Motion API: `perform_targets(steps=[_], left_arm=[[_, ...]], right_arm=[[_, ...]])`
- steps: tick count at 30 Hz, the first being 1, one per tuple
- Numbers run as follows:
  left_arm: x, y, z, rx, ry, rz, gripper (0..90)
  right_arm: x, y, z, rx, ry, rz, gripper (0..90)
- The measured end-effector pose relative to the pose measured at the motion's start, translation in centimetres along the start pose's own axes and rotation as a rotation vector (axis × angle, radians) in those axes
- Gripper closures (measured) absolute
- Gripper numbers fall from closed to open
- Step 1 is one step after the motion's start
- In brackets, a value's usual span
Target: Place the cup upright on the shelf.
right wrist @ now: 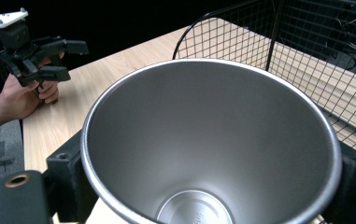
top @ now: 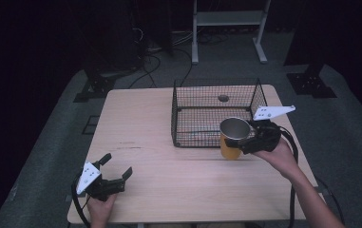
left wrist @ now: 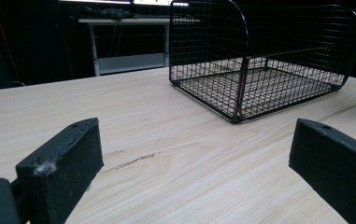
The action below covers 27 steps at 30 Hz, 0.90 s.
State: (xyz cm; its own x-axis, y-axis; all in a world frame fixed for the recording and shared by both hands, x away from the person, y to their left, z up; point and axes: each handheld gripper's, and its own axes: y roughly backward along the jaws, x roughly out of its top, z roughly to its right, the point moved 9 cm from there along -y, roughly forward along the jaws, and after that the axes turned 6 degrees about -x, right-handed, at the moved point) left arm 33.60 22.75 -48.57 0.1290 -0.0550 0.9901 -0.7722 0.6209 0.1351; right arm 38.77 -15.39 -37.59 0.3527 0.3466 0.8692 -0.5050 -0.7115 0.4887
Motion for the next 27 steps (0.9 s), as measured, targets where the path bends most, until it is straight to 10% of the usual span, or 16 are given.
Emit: perform_targets(steps=[27], left_arm=[[0.0, 0.0, 0.0, -0.005, 0.002, 0.001, 2.3]], right_arm=[[4.8, -3.0, 4.4, -0.041, -0.008, -0.040, 11.9]])
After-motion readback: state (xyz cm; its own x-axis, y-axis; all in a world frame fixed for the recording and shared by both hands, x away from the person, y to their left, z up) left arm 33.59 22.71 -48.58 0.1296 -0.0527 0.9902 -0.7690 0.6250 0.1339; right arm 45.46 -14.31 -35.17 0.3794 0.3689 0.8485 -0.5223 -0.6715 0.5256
